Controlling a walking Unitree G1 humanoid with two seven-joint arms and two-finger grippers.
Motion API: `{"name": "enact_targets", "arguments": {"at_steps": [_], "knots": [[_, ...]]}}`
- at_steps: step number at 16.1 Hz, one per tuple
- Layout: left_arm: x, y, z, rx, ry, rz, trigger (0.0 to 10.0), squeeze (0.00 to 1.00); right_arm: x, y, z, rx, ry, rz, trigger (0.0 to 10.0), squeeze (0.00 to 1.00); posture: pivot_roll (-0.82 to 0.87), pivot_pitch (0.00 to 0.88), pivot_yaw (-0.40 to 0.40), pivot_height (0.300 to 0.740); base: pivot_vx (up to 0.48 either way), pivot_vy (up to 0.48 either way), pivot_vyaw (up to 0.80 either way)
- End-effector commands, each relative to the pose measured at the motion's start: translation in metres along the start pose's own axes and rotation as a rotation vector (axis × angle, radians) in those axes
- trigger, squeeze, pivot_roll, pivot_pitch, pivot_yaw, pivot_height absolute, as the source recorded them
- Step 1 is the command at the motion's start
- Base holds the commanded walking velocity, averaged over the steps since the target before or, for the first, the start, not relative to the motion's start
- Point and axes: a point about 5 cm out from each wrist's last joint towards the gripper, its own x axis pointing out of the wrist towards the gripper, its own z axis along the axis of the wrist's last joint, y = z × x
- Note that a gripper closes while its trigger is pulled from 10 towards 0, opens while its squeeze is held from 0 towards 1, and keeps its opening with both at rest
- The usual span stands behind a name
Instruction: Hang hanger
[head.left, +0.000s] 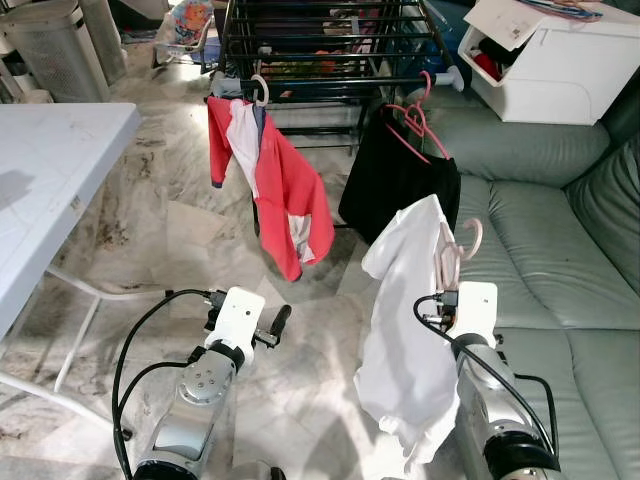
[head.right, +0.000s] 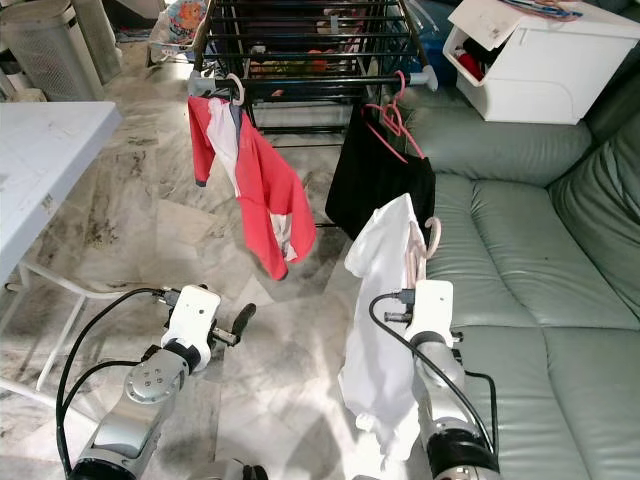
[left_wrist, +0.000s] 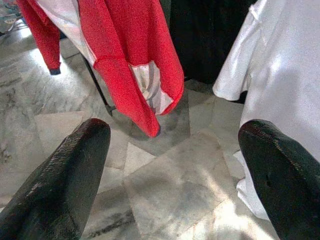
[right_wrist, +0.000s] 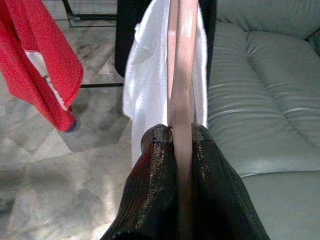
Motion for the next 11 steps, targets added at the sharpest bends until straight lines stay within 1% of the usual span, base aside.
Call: {"name": "enact_targets", "arguments": {"at_steps": [1, 3, 6, 7, 8, 11], "knots": [[-0.0024, 0.0115, 0.0014, -0.001, -0.017, 0.054, 10.0, 0.0, 0.0008, -0.0031, 0.0158, 0.0, -0.086, -0.003, 10.0, 0.0, -0.01, 0.0, 0.025, 0.74, 0.0, 0.0, 0.0], [-0.0048, 0.0173, -0.0012, -0.003, -0.014, 0.078, 10.0, 0.0, -0.002, -0.0083, 0.0121, -0.002, -0.081, -0.012, 10.0, 0.0, -0.01, 0.0, 0.027, 0.74, 0.0, 0.0, 0.0], [-0.0028, 0.0168, 0.001, -0.023, -0.021, 0.075, 10.0, 0.0, -0.0029, -0.0077, 0.0109, -0.01, -0.081, -0.006, 10.0, 0.0, -0.01, 0.0, 0.027, 0.74, 0.0, 0.0, 0.0], [-0.0021, 0.0161, 0.0017, -0.033, -0.019, 0.075, 10.0, 0.0, -0.0024, -0.0069, 0.0113, 0.001, -0.081, -0.006, 10.0, 0.0, -0.01, 0.0, 0.029, 0.74, 0.0, 0.0, 0.0], [-0.0019, 0.0159, 0.0016, -0.044, -0.021, 0.076, 10.0, 0.0, -0.0019, -0.006, 0.012, 0.004, -0.079, -0.003, 10.0, 0.0, -0.01, 0.0, 0.029, 0.74, 0.0, 0.39, 0.0], [-0.0019, 0.0172, 0.0005, -0.03, -0.013, 0.082, 10.0, 0.0, -0.0017, -0.0057, 0.0108, 0.0, -0.071, -0.002, 10.0, 0.0, -0.01, 0.0, 0.028, 0.74, 0.0, 0.455, -0.71]]}}
